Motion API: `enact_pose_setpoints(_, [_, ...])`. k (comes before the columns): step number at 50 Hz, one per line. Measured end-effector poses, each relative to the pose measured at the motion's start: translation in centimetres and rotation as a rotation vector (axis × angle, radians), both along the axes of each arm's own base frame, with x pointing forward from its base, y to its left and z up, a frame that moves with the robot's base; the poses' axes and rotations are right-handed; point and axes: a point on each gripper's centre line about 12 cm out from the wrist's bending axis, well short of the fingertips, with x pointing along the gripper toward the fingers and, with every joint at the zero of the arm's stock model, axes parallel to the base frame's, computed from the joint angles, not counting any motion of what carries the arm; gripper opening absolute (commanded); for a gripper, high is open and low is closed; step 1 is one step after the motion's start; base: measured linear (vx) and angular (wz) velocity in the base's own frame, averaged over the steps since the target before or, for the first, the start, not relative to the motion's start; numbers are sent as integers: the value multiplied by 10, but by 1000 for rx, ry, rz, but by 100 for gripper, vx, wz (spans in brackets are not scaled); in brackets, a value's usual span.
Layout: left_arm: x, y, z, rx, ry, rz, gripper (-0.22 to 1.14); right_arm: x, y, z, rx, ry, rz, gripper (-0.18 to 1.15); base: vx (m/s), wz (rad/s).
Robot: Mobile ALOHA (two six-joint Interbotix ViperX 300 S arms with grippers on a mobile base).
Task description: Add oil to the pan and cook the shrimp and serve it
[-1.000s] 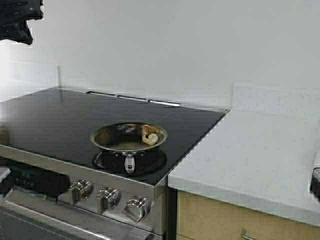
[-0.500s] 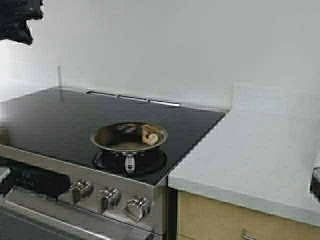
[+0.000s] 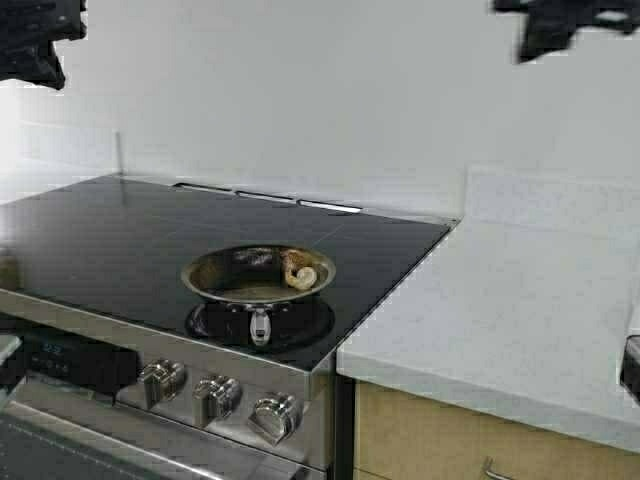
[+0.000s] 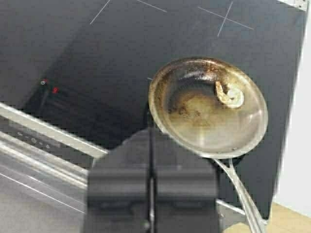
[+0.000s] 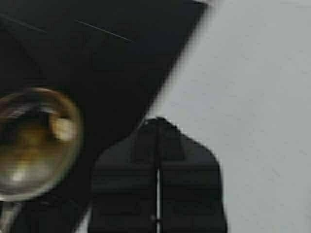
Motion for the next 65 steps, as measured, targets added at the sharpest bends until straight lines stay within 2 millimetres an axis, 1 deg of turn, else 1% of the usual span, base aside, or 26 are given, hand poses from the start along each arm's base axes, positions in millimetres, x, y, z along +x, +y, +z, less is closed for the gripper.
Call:
enact_pose_setpoints(3, [0, 0, 1, 0, -5, -5, 12, -4, 9, -7, 23, -33, 1, 6, 0, 0])
enact_pose_setpoints(6, [0, -2, 1, 4, -12, -23, 30, -10, 17, -17, 38, -42, 11, 6, 0, 0])
enact_pose_setpoints(10, [0, -6, 1, 1, -18, -54, 67, -13, 25, -27, 40, -50, 27, 6, 0, 0])
enact_pose_setpoints(11, [1, -6, 0, -4, -15, -59, 83, -14, 28, -27, 41, -56, 32, 6, 0, 0])
enact_pose_setpoints(12, [2, -7, -1, -8, -12, -61, 94, -14, 29, -29, 41, -56, 34, 6, 0, 0])
enact_pose_setpoints(14, [3, -8, -4, -24, 1, -59, 110, -16, 34, -33, 39, -59, 45, 6, 0, 0])
enact_pose_setpoints(15, [4, -8, -6, -35, 11, -53, 113, -16, 35, -34, 39, -60, 47, 6, 0, 0])
enact_pose_setpoints(16, [5, -8, -9, -47, 22, -50, 112, -17, 37, -36, 38, -60, 53, 6, 0, 0])
enact_pose_setpoints(20, [10, -11, -23, -103, 81, -40, 100, -18, 46, -40, 37, -64, 74, 6, 0, 0])
enact_pose_setpoints(22, [13, -14, -30, -142, 106, -46, 97, -19, 49, -42, 38, -64, 81, 6, 0, 0])
enact_pose_setpoints(26, [20, -21, -44, -218, 144, -68, 100, -18, 49, -45, 38, -62, 78, 6, 0, 0])
enact_pose_setpoints(32, [33, -33, -75, -320, 219, -108, 101, -17, 49, -49, 37, -56, 74, 6, 0, 0])
enact_pose_setpoints(40, [45, -45, -132, -452, 287, -136, 102, -19, 51, -49, 42, -54, 79, 6, 0, 0])
enact_pose_setpoints(42, [46, -46, -148, -493, 299, -122, 101, -19, 52, -48, 49, -54, 77, 6, 0, 0])
enact_pose_setpoints(48, [46, -48, -185, -619, 299, -96, 102, -20, 50, -50, 51, -58, 71, 6, 0, 0])
enact_pose_setpoints(55, [47, -52, -214, -727, 312, -91, 102, -19, 48, -51, 50, -66, 65, 6, 0, 0])
enact_pose_setpoints(65, [60, -60, -246, -861, 350, -95, 101, -19, 48, -56, 49, -63, 61, 6, 0, 0])
